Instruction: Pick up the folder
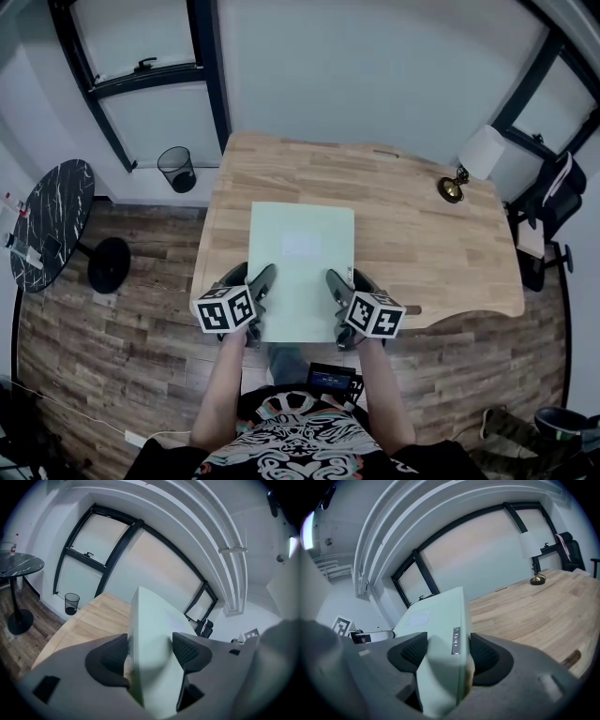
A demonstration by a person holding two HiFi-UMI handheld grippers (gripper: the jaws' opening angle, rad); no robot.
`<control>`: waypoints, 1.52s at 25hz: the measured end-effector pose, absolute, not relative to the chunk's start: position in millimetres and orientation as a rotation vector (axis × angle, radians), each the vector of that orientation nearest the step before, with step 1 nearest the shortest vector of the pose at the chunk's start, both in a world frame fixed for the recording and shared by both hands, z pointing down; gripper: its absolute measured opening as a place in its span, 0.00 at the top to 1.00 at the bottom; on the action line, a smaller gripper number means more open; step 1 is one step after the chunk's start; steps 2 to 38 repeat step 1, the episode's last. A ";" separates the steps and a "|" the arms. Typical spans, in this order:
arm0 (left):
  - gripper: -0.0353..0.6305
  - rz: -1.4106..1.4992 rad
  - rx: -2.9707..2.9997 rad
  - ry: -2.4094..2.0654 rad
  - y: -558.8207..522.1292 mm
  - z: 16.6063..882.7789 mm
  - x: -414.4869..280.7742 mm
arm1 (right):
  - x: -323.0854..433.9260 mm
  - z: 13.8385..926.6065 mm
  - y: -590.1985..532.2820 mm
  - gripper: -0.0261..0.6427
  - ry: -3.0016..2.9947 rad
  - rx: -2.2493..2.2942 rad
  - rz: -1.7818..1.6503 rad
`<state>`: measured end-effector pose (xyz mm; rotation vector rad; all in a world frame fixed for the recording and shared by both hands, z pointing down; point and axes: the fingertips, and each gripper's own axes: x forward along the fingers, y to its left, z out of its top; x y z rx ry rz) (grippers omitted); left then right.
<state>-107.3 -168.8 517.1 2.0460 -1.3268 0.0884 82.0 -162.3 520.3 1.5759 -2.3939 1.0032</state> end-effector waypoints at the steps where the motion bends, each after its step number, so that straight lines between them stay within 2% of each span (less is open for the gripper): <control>1: 0.50 0.088 2.045 -1.326 -168.5 517.1 -107.0 | 82.1 520.4 -162.1 0.54 -2.394 1.575 1.004; 38: 0.50 0.088 2.045 -1.326 -168.5 517.1 -107.0 | 82.1 520.4 -162.1 0.54 -2.394 1.575 1.004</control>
